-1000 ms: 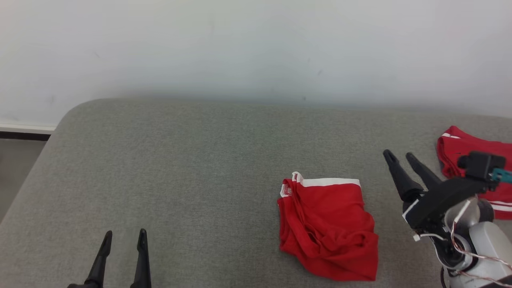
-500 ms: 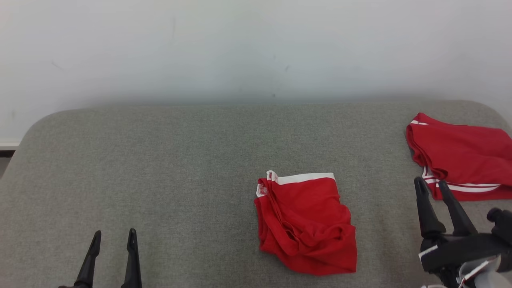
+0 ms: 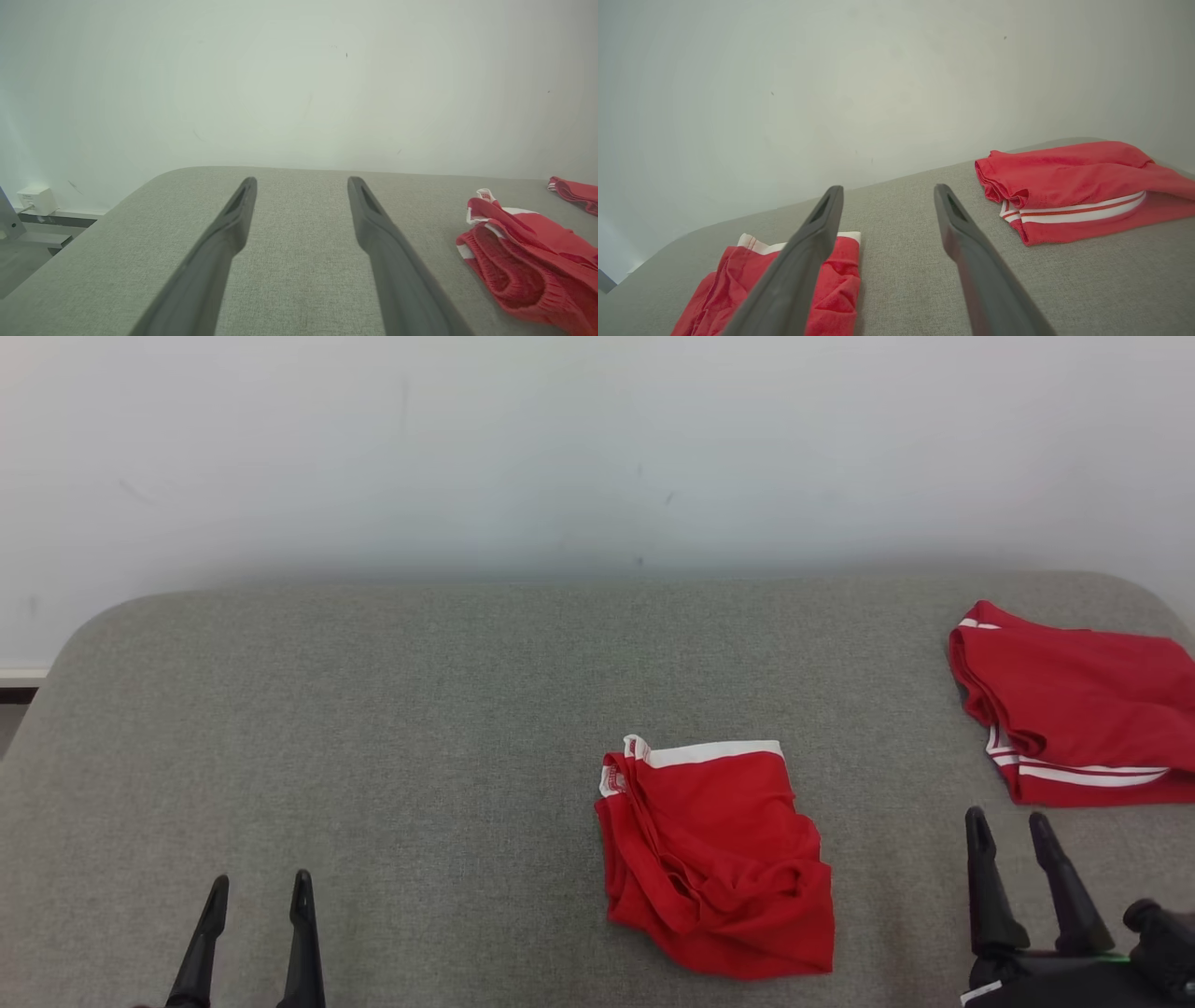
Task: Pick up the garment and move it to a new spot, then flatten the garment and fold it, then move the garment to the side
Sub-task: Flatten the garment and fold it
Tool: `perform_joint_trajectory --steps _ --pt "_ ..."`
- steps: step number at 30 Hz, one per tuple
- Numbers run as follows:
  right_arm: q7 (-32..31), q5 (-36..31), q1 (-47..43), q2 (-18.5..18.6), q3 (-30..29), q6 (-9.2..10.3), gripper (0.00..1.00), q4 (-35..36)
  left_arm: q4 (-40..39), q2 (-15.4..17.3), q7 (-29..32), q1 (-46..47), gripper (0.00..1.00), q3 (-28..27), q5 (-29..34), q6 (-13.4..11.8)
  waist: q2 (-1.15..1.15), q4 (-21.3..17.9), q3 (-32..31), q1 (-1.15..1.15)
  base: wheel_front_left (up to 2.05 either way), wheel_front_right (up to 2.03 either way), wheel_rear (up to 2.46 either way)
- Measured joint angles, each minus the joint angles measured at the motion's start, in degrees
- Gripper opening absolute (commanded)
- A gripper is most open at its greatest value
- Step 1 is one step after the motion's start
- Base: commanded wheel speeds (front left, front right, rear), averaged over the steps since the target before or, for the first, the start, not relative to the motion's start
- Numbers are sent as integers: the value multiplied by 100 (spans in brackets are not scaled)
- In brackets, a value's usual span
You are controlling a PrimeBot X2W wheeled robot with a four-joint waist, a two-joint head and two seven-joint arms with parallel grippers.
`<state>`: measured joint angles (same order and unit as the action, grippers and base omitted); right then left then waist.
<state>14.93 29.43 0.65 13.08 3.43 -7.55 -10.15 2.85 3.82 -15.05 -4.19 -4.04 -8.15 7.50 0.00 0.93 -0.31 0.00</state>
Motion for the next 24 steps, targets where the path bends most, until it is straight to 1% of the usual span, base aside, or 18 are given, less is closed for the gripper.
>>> perform_joint_trajectory --steps 2,7,12,16,17,18,19,22,23,24 --pt "1 -103 -78 -147 -49 1 100 43 -1 2 0 -19 100 -5 18 0 0 13 -5 0 0 0 0" --pt "1 -591 -183 -155 49 1 100 18 19 3 0 -22 100 11 18 0 0 60 -22 0 0 0 0" --pt "4 -677 -100 -185 222 1 100 -180 35 -1 0 -20 100 44 18 0 0 155 -37 0 0 0 0" --pt "5 -687 313 -88 505 1 100 -572 42 -2 0 -10 100 87 18 0 0 256 -28 0 0 0 0" --pt "5 -681 430 -66 586 1 49 -728 47 -1 0 -5 100 104 18 0 0 285 -24 0 0 0 0" --pt "2 -680 557 -30 700 0 41 -909 51 -3 0 5 100 114 18 0 0 316 -19 0 0 0 0" --pt "-1 -675 683 -5 778 0 0 -1063 53 -1 0 14 100 140 18 0 0 349 -14 0 0 0 0" --pt "-78 -625 1088 63 996 1 0 -1596 77 -4 0 60 100 189 16 0 0 461 4 0 0 0 0" --pt "-83 -590 1320 83 1129 1 0 -1931 82 -9 0 78 100 207 15 0 0 545 18 0 0 0 0" --pt "-81 -576 1406 86 1185 1 0 -2086 83 -10 0 78 100 223 15 0 0 587 24 1 0 0 0"
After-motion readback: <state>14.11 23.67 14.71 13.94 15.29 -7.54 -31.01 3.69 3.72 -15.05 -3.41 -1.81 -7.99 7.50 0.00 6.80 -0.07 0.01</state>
